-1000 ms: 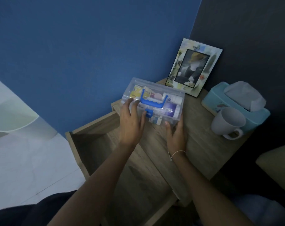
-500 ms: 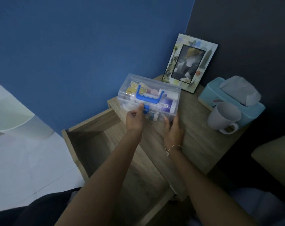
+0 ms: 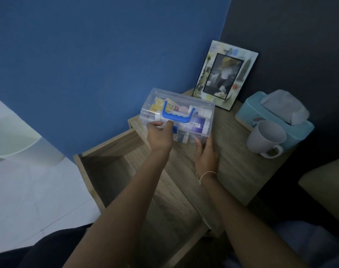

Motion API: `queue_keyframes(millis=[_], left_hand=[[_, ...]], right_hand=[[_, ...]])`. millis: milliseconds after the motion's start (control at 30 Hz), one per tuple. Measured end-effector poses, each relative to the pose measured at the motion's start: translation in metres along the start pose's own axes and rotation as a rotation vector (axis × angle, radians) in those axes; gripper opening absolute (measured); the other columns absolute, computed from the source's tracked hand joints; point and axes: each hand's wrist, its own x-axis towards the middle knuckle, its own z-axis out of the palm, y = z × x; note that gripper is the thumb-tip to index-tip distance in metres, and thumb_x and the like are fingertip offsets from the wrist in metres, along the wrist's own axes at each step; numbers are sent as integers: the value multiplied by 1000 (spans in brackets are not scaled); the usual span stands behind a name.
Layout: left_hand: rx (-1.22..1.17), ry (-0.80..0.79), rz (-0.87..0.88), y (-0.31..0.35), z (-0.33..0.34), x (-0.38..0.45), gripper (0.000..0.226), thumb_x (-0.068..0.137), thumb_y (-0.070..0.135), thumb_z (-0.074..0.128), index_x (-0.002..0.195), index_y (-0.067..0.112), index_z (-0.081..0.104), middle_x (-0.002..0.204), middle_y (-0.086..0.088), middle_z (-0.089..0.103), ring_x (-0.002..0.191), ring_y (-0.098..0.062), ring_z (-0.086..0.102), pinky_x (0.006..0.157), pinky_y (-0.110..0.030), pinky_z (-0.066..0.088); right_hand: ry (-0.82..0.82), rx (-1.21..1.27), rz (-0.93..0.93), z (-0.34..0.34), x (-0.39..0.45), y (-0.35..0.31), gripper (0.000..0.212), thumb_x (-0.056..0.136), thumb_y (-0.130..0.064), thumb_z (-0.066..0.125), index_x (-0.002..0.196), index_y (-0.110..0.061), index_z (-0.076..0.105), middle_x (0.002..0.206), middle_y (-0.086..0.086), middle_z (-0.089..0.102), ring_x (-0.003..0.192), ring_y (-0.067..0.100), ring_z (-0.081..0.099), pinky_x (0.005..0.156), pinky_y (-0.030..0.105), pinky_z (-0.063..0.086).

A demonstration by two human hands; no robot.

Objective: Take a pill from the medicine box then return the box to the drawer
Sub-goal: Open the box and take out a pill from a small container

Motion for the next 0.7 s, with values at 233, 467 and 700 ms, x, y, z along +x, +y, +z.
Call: queue_keyframes(millis=[233,467,700], left_hand=[[133,-76,124,-1,-10,-2,9,88,18,56,97,15,56,96,-2,62,85,-14,58,70,-24,46],[137,-101,226,-12,-15,0,16,89,9,56,103,16,57,95,3,59,78,-6,57,62,-18,47],[185,-78,169,-40,-22,6,24,83,8,68,103,11,55,101,-2,59,91,-14,57,70,-21,50]], right_hand=[[11,10,-8,0,1,1,47,96,-45,44,137,-20,45,122,4,66,106,21,65,84,32,51],[9,8,-10,-1,0,0,40,98,-42,44,130,-18,49,111,4,68,95,18,67,79,36,56],[2,5,-5,0,0,0,43,97,-44,43,132,-19,48,117,3,67,102,19,66,80,34,54]])
